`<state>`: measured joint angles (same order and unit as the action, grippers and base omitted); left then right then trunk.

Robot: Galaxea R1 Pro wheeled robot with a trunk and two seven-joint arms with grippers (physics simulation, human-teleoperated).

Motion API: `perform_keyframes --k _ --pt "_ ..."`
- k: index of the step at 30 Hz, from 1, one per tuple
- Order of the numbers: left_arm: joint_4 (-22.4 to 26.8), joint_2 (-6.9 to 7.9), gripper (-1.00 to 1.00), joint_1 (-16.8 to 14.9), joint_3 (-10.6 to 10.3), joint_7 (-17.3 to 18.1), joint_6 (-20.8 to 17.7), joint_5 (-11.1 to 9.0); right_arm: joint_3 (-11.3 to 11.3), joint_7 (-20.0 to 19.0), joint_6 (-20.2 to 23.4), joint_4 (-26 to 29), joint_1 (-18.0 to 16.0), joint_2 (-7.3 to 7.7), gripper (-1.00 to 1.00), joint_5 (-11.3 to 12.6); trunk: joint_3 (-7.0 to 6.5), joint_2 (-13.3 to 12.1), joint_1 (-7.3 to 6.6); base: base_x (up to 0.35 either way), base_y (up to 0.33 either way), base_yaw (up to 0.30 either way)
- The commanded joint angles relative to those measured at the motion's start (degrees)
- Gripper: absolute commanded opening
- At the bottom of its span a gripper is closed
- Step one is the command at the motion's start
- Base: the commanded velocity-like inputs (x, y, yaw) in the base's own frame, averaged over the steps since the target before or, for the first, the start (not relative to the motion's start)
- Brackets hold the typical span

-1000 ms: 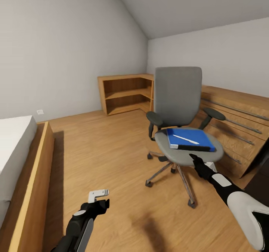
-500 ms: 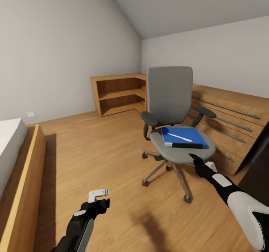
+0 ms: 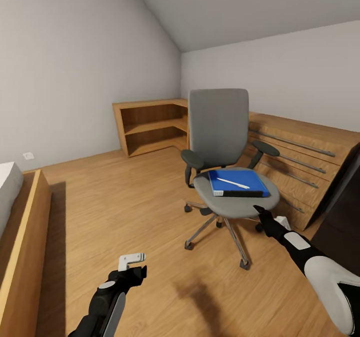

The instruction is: In the bedroom, organize the workspace by keeping the computer under the desk, ensuring the monitor is on the desk, placing the keyboard on the desk next to the monitor, placing the mouse on the desk next to the keyboard, moving the folder from the swivel chair onto the desk next to the mouse, stacking the notebook on top of the folder with the pen on top of the notebook, and positioning the swivel chair next to the desk.

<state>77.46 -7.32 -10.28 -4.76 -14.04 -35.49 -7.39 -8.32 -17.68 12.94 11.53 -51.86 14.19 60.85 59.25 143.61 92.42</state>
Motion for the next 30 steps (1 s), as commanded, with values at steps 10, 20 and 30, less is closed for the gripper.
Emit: perform_keyframes --k 10,20,30 --pt "0.06 -0.06 1.00 -0.01 -0.09 -0.46 -0.11 -0.60 -0.47 -0.40 0.42 -0.01 -0.02 0.05 1.00 0.06 0.05 0.02 0.00 0.256 0.000 -0.004" --pt "0.06 -0.06 1.00 -0.04 -0.15 -0.46 -0.11 -0.60 -0.47 -0.46 0.42 -0.01 -0.03 0.05 1.00 0.03 0.35 0.02 0.00 0.023 0.000 0.000" --pt "0.06 -0.06 1.00 -0.02 -0.16 -0.46 -0.11 -0.65 -0.47 -0.51 0.42 0.07 -0.04 0.11 1.00 0.05 1.00 0.02 0.00 0.000 0.000 0.000"
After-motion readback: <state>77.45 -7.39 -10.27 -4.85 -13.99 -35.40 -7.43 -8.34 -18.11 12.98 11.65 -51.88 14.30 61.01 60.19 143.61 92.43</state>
